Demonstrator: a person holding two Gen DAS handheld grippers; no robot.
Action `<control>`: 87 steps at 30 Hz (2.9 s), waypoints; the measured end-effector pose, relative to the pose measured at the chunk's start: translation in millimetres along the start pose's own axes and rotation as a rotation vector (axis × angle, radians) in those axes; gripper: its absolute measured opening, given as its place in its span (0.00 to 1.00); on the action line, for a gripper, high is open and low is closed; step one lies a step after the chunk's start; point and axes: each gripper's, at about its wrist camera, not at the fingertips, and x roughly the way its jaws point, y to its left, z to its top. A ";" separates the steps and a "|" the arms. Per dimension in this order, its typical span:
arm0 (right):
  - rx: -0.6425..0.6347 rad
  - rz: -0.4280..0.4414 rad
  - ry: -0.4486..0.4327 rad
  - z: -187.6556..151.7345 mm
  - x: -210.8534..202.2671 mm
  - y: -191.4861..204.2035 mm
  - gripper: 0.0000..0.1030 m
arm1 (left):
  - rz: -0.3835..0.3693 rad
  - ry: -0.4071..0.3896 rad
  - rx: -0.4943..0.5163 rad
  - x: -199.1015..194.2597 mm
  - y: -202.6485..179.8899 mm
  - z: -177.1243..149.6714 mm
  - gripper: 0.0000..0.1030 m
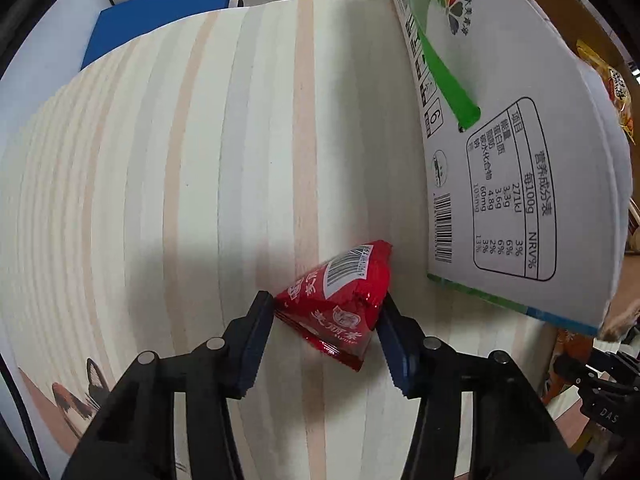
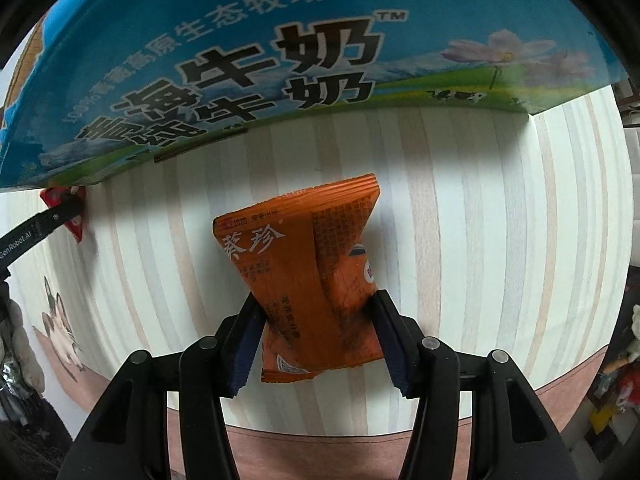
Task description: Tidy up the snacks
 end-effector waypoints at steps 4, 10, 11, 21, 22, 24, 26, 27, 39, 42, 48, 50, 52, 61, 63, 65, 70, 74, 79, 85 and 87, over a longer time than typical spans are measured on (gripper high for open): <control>-0.009 -0.010 -0.014 -3.8 3.7 9.8 0.52 | 0.007 -0.014 -0.011 -10.0 6.3 -3.1 0.47; -0.021 0.009 -0.031 -14.9 -1.1 13.7 0.43 | -0.004 -0.037 -0.044 -25.4 5.5 -32.6 0.46; -0.025 0.009 -0.032 -17.9 -1.6 13.9 0.41 | -0.008 -0.041 -0.046 -28.7 3.5 -40.3 0.46; -0.080 0.007 0.029 -59.0 8.3 19.5 0.39 | -0.024 0.001 0.028 -26.6 -41.1 -112.6 0.46; -0.073 0.009 0.032 -61.6 9.8 18.4 0.40 | -0.025 0.006 0.028 -25.4 -44.1 -116.0 0.46; -0.076 -0.005 0.045 -65.3 14.9 18.3 0.46 | -0.034 0.016 0.018 -22.6 -48.6 -121.2 0.46; -0.087 -0.028 0.045 -70.0 20.0 20.2 0.46 | -0.033 0.014 0.011 -22.1 -52.0 -125.0 0.46; -0.093 -0.034 0.037 -71.4 20.8 22.0 0.46 | -0.029 0.011 0.007 -22.8 -53.0 -126.8 0.46; -0.071 0.051 -0.022 -95.4 -9.7 13.5 0.32 | -0.064 -0.042 0.005 -68.3 -104.0 -139.0 0.46; -0.071 0.091 -0.045 -100.3 -30.4 9.9 0.32 | -0.088 -0.062 0.015 -83.5 -127.4 -142.4 0.46; -0.062 0.192 -0.135 -89.5 -99.5 -10.3 0.32 | -0.172 -0.131 0.022 -137.7 -149.5 -118.8 0.46; -0.057 0.219 -0.187 -80.8 -131.5 -17.4 0.32 | -0.192 -0.162 0.030 -149.8 -143.2 -98.8 0.46; -0.057 0.239 -0.242 -62.9 -167.8 -25.8 0.32 | -0.211 -0.195 0.044 -169.4 -149.8 -78.2 0.46; -0.071 0.211 -0.342 35.7 -236.2 -36.9 0.32 | -0.215 -0.185 0.069 -172.2 -167.8 12.4 0.47; -0.071 0.221 -0.327 59.0 -236.3 -34.6 0.32 | -0.208 -0.154 0.056 -159.0 -166.7 24.2 0.47; -0.083 0.212 -0.312 81.6 -232.1 -31.6 0.32 | -0.202 -0.126 0.041 -145.3 -164.5 30.0 0.47; -0.126 0.175 -0.284 121.7 -220.3 -15.5 0.32 | -0.191 -0.069 0.007 -115.7 -161.4 40.0 0.47; -0.154 0.177 -0.273 151.4 -206.6 -2.5 0.33 | -0.182 -0.044 -0.002 -100.6 -162.7 43.9 0.48; -0.139 0.184 -0.233 180.0 -189.5 0.6 0.74 | -0.174 -0.024 -0.067 -90.4 -153.0 50.4 0.59; -0.118 0.168 -0.216 177.4 -182.0 -16.0 0.82 | -0.139 -0.087 -0.069 -104.4 -148.5 60.3 0.81; -0.113 0.139 -0.208 171.8 -178.1 -23.9 0.86 | -0.125 -0.095 -0.064 -108.5 -148.8 62.9 0.81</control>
